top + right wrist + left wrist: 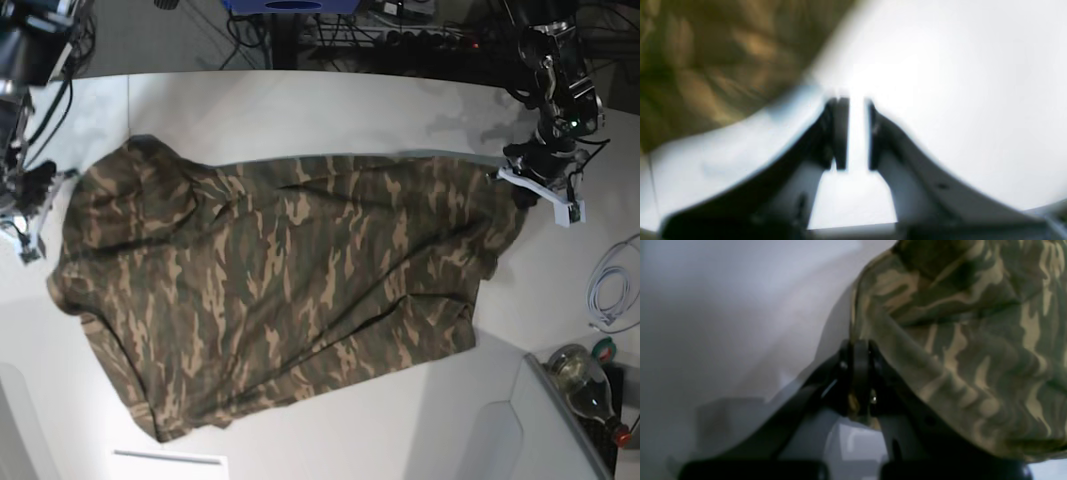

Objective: Layout the t-shirt on the table in an organized manner, then fold the t-shirt properly
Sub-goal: 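Regrasp the shirt corner with the right gripper and stretch it away from the left gripper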

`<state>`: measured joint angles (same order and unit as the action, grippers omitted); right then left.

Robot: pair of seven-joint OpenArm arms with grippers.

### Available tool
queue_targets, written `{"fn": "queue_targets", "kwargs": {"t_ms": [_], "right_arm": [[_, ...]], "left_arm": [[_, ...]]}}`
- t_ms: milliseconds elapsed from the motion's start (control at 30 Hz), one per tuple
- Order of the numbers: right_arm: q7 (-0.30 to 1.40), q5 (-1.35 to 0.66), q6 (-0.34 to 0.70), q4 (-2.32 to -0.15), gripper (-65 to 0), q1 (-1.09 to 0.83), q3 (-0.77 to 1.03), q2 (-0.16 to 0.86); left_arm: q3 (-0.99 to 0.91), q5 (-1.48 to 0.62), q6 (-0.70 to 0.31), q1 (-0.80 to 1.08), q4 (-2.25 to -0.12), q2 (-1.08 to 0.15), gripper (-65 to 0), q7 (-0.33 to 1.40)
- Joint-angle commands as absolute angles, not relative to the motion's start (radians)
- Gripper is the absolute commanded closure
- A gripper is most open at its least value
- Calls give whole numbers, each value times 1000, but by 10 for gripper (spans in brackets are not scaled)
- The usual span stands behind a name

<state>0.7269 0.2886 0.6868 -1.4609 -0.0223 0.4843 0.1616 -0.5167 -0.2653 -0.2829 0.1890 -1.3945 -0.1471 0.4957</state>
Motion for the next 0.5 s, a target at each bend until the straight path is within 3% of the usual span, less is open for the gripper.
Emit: {"fn": "queue_targets", "kwargs": {"t_ms": [0,100,167,467], "right_arm": [[704,243,698,-1587,-159,-35,452,122],[730,243,698,-1810,-404,-130,337,21],[731,243,698,-1827,-509,-140,274,-13],[727,246,698,-1572,-488,-47,231,-36]], "left_arm": [[-521,-275,-280,188,-1425,-160,0,473],[-521,-275,-280,196,-1448,-160,0,473],[-521,-275,-280,197,-1445,-162,0,475],[-521,-275,-280,199,-1446,-163,0,475]]}}
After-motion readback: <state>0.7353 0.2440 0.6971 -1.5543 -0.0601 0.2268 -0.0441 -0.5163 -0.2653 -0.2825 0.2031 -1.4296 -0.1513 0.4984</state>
